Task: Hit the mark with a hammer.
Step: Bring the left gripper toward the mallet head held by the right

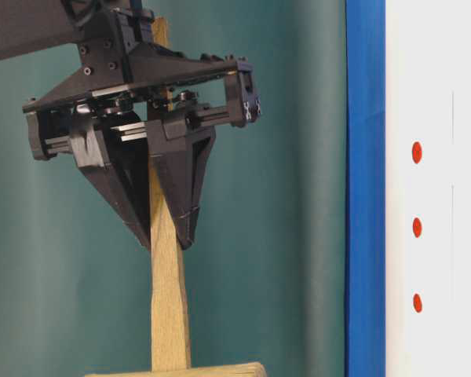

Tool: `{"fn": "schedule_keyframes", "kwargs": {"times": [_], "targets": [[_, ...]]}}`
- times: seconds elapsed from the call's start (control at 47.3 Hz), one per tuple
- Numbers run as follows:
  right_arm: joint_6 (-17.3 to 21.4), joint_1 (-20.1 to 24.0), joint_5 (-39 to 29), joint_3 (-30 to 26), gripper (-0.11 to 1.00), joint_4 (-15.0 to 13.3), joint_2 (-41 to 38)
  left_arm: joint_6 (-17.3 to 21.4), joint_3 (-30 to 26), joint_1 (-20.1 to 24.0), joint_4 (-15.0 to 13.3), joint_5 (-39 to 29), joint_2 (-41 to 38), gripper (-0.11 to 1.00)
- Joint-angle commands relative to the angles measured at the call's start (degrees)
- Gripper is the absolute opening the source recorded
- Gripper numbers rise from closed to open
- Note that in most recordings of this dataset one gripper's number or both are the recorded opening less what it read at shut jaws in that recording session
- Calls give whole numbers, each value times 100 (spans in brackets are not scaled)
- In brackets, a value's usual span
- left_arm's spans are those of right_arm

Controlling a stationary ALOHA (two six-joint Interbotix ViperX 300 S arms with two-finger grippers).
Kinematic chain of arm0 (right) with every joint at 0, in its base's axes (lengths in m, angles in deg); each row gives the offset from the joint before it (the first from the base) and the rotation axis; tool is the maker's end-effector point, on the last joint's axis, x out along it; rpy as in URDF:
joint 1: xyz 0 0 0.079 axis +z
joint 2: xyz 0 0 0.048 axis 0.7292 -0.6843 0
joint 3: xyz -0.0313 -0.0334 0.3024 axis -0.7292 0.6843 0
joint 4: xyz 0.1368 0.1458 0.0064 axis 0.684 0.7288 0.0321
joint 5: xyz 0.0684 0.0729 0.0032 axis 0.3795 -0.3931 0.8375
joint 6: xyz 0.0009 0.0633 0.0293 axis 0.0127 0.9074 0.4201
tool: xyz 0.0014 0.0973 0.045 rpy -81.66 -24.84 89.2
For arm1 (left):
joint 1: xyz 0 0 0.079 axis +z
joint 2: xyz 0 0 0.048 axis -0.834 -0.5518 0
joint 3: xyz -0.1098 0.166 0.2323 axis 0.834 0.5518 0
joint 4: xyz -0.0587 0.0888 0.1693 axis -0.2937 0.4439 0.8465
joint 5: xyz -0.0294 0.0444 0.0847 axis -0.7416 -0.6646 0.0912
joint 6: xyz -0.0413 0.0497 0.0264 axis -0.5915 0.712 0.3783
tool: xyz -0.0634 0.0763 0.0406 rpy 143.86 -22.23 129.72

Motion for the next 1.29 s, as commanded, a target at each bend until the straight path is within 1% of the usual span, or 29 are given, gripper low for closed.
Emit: {"fn": "schedule_keyframes", "kwargs": {"times": [0.0, 0.296, 0.338, 0.381, 0.444, 0.508, 0.613, 0.677, 0.698, 0.825, 0.994, 1.269], "targets": [[18, 9, 105, -88, 9, 18, 202, -18, -53, -18, -18, 26, -79, 0], [9, 9, 114, -97, 9, 18, 202, -123, -44, 105, -26, 26, -114, 1], [9, 18, 114, -97, 9, 18, 202, -158, -44, 123, -26, 26, -114, 3], [9, 9, 114, -105, 9, 18, 202, -220, -44, 141, -26, 26, -123, 11], [9, 9, 114, -105, 9, 18, 202, -290, -44, 141, -26, 26, -149, 27], [9, 9, 114, -114, 9, 18, 202, -369, -35, 149, -26, 18, -193, 47], [9, 9, 105, -123, 9, 18, 202, -536, -35, 193, -26, 18, -316, 78], [0, 9, 105, -123, 9, 18, 202, -606, -44, 229, -26, 18, -404, 90], [0, 9, 105, -123, 9, 18, 202, -624, -44, 246, -26, 35, -431, 92], [0, 9, 97, -141, 9, 18, 202, -712, -79, 343, -26, 97, -598, 92], [0, 9, 70, -158, 9, 9, 202, -712, -185, 396, -26, 475, -888, 92], [0, 9, 9, -167, 9, 18, 202, -686, -589, 396, -26, 1107, -1916, 92]]}}
